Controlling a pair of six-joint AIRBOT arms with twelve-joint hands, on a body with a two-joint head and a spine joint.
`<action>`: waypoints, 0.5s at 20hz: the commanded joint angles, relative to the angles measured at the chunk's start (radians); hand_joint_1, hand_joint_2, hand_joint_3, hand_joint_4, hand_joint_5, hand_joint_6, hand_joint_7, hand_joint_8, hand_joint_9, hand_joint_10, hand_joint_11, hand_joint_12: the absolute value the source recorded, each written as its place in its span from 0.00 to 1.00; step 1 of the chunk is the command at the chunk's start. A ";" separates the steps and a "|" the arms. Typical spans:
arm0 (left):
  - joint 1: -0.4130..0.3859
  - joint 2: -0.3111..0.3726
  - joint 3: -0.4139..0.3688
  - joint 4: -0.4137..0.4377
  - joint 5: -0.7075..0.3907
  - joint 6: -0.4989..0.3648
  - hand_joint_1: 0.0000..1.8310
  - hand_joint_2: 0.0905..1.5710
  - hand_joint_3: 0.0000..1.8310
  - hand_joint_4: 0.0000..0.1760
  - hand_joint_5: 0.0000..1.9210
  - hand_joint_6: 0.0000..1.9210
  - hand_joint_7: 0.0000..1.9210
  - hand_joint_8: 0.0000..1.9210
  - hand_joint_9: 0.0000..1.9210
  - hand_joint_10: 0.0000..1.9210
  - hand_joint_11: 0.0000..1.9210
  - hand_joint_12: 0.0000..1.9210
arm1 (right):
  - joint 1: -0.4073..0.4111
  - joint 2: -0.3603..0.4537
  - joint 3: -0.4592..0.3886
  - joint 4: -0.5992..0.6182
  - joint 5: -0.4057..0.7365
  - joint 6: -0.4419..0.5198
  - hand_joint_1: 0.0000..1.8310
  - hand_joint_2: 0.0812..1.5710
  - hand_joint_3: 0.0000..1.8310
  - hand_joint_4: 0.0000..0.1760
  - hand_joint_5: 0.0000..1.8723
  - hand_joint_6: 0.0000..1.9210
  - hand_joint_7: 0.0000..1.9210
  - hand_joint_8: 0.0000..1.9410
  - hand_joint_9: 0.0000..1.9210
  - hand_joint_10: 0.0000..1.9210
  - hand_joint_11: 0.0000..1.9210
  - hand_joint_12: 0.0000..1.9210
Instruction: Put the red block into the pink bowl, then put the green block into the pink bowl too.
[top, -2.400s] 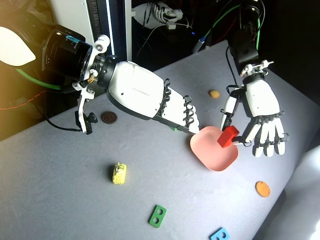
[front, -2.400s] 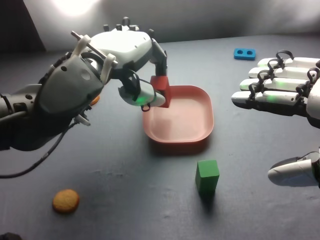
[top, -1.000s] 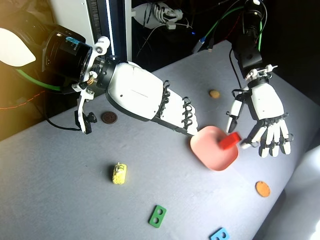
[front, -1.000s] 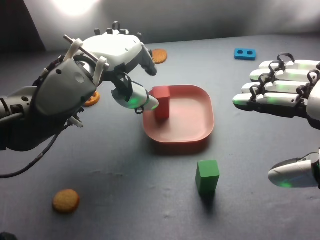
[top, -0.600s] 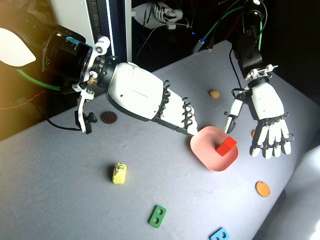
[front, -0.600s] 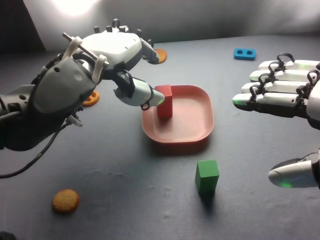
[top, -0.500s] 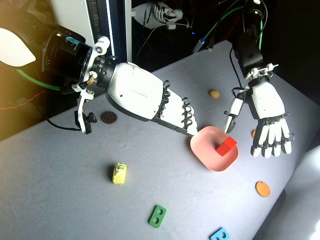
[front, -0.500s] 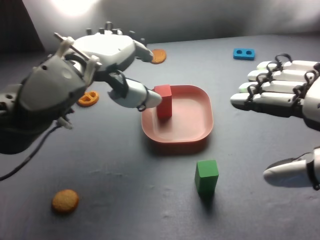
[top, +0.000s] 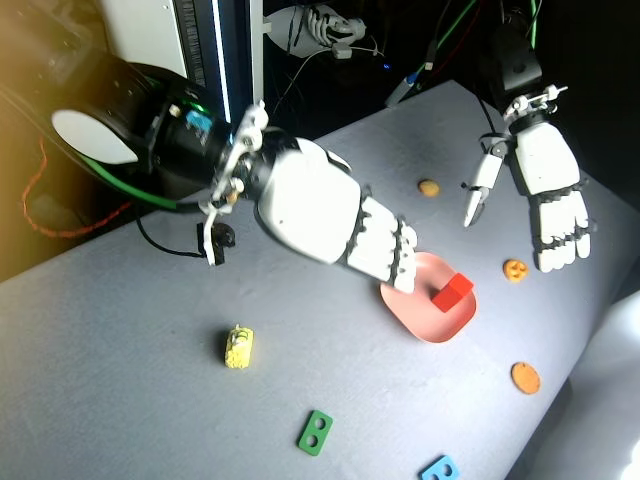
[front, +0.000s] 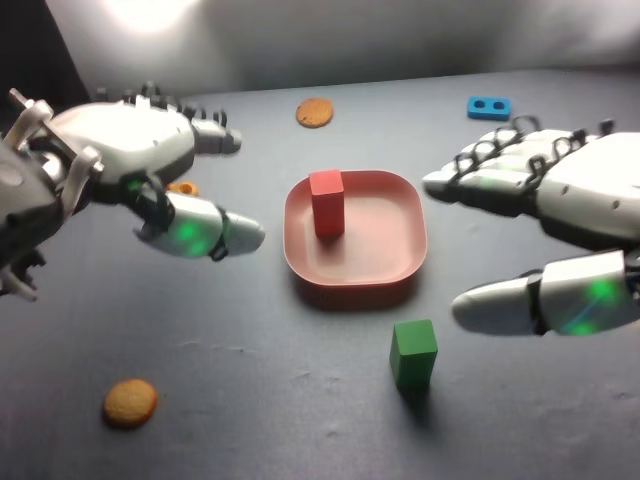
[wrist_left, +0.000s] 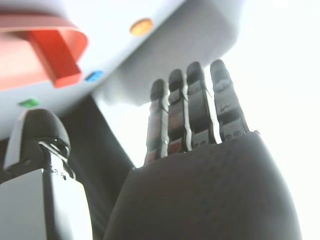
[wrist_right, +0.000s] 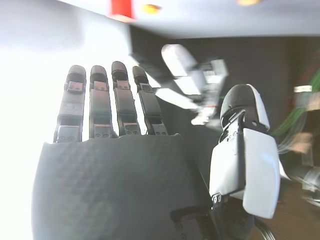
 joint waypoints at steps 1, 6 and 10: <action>-0.001 0.034 -0.007 0.044 -0.009 0.000 0.10 0.72 0.01 0.00 0.17 0.00 0.17 0.00 0.13 0.00 0.00 0.20 | 0.016 -0.002 -0.004 0.001 0.104 -0.005 0.05 0.66 0.00 0.00 0.07 0.01 0.06 0.00 0.03 0.01 0.00 0.00; 0.011 0.144 -0.062 0.321 0.166 -0.180 0.08 0.75 0.00 0.00 0.16 0.00 0.16 0.00 0.12 0.00 0.00 0.16 | 0.012 -0.062 0.007 0.078 0.117 -0.128 0.14 0.57 0.00 0.02 0.09 0.00 0.05 0.00 0.00 0.00 0.00 0.00; 0.019 0.225 -0.129 0.561 0.209 -0.384 0.02 0.77 0.00 0.00 0.17 0.00 0.16 0.00 0.12 0.00 0.00 0.15 | 0.015 -0.092 0.017 0.150 0.137 -0.128 0.22 0.48 0.00 0.44 0.08 0.00 0.00 0.00 0.00 0.00 0.00 0.00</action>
